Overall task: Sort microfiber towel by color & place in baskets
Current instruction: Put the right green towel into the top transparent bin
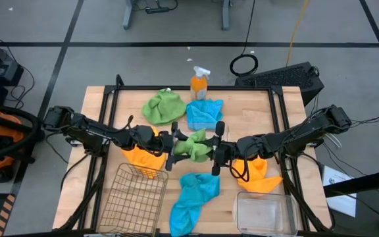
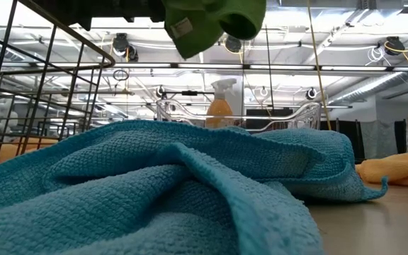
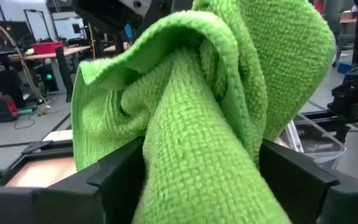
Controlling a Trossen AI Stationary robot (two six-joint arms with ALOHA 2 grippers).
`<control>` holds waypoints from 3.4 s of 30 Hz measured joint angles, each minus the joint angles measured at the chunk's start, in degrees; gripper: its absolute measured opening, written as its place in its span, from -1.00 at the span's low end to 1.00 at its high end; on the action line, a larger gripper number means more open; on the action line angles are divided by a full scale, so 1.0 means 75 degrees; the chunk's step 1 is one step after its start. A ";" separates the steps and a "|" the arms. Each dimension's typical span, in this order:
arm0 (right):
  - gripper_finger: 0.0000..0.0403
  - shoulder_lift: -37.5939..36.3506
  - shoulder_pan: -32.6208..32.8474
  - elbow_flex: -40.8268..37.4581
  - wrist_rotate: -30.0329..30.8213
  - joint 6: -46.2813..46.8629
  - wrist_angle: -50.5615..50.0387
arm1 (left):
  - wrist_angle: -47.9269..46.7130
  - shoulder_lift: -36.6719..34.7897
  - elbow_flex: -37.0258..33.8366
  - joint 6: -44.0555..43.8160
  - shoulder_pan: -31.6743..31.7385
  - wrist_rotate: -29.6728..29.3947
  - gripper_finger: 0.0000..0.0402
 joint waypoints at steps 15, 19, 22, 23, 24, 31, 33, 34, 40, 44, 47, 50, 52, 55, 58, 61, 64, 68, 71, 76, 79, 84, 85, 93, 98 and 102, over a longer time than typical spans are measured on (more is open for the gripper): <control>-0.69 0.0245 -0.0046 0.0002 -0.0112 -0.0081 0.0691 | 0.0689 0.0479 0.0306 0.0109 0.0029 0.0634 -0.06; -0.69 0.0449 -0.0087 0.0003 -0.0178 -0.0194 0.0768 | 0.0649 0.0899 0.0595 0.0265 0.0027 0.0645 -0.27; -0.68 0.0481 -0.0080 0.0003 -0.0143 -0.0184 0.0722 | 0.0622 0.1012 0.0653 0.0271 0.0041 0.0669 -0.49; -0.68 0.0481 -0.0057 0.0003 -0.0014 -0.0124 0.0702 | 0.0624 0.1023 0.0668 0.0274 0.0070 0.0678 -0.58; -0.67 0.0480 -0.0029 0.0003 0.0161 -0.0075 0.0688 | 0.0569 0.1023 0.0673 0.0268 0.0095 0.0692 -0.66; -0.39 0.0485 0.0303 0.0009 0.1554 0.0523 0.0320 | 0.0231 0.1005 0.0682 0.0256 0.0339 0.0788 -0.86; -0.25 0.0479 0.0402 0.0012 0.1884 0.0834 0.0077 | 0.0153 0.1005 0.0682 0.0254 0.0375 0.0831 -0.86; -0.17 0.0467 0.0449 0.0016 0.1992 0.1005 -0.0071 | 0.0123 0.1005 0.0680 0.0256 0.0379 0.0832 -0.86; 0.22 0.0212 0.0634 0.0032 0.2136 0.2526 -0.1317 | -0.0075 0.0923 0.0668 0.0267 0.0423 0.0875 -0.86; 0.35 -0.0017 0.0751 -0.0004 0.2117 0.3054 -0.2065 | -0.0075 0.0701 0.0671 0.0277 0.0453 0.0875 -0.86; 0.39 -0.0228 0.0819 -0.0006 0.2110 0.3172 -0.2323 | -0.0208 0.0551 0.0676 0.0276 0.0458 0.0870 -0.86; 0.39 -0.0433 0.0925 -0.0006 0.2347 0.3256 -0.2725 | -0.0436 0.0325 0.0679 0.0283 0.0462 0.0858 -0.85; 0.39 -0.0523 0.0938 -0.0006 0.2372 0.3368 -0.2833 | -0.0637 0.0164 0.0665 0.0286 0.0478 0.0820 -0.85; 0.39 -0.0674 0.1065 -0.0006 0.2274 0.3718 -0.2955 | -0.0880 0.0048 0.0644 0.0377 0.0497 0.0681 -0.85; 0.40 -0.0756 0.1209 -0.0006 0.1993 0.4164 -0.2985 | -0.1258 -0.0078 0.0638 0.0603 0.0507 0.0352 -0.85; 0.40 -0.0812 0.1277 -0.0006 0.1995 0.4681 -0.2770 | -0.1501 -0.0155 0.0638 0.0847 0.0507 0.0114 -0.85; 0.40 -0.0793 0.1156 -0.0006 0.1977 0.5166 -0.2253 | -0.1543 -0.0162 0.0638 0.1059 0.0507 0.0064 -0.85; 0.42 -0.0663 0.0970 -0.0003 0.1808 0.5267 -0.1756 | -0.1512 -0.0166 0.0638 0.1256 0.0507 0.0026 -0.85; 0.48 -0.0670 0.0843 -0.0003 0.1784 0.5232 -0.1466 | -0.1526 -0.0166 0.0638 0.1298 0.0504 0.0001 -0.85; 0.56 -0.0664 0.0593 0.0000 0.1717 0.5105 -0.1293 | -0.1529 -0.0166 0.0638 0.1650 0.0507 -0.0005 -0.85; 0.58 -0.0670 0.0426 0.0000 0.1158 0.5060 -0.0977 | -0.1530 -0.0166 0.0638 0.1678 0.0507 -0.0005 -0.85; 0.58 -0.0418 0.0193 0.0000 0.0603 0.4705 -0.0458 | -0.1517 -0.0166 0.0638 0.1684 0.0507 -0.0005 -0.85; 0.58 -0.0309 0.0123 0.0000 0.0415 0.4631 -0.0338 | -0.1507 -0.0166 0.0638 0.1684 0.0507 -0.0005 -0.85; 0.36 0.0333 -0.0230 0.0000 -0.0189 0.4181 0.0305 | -0.1538 -0.0166 0.0635 0.1626 0.0452 0.0208 -0.83; -0.20 0.0326 -0.0251 0.0000 -0.0209 0.4085 0.0260 | -0.1677 -0.0163 0.0635 0.1358 0.0388 0.0593 -0.69; -0.71 0.0320 -0.0239 0.0000 -0.0298 0.3964 0.0107 | -0.1739 -0.0163 0.0629 0.0822 0.0288 0.1187 -0.36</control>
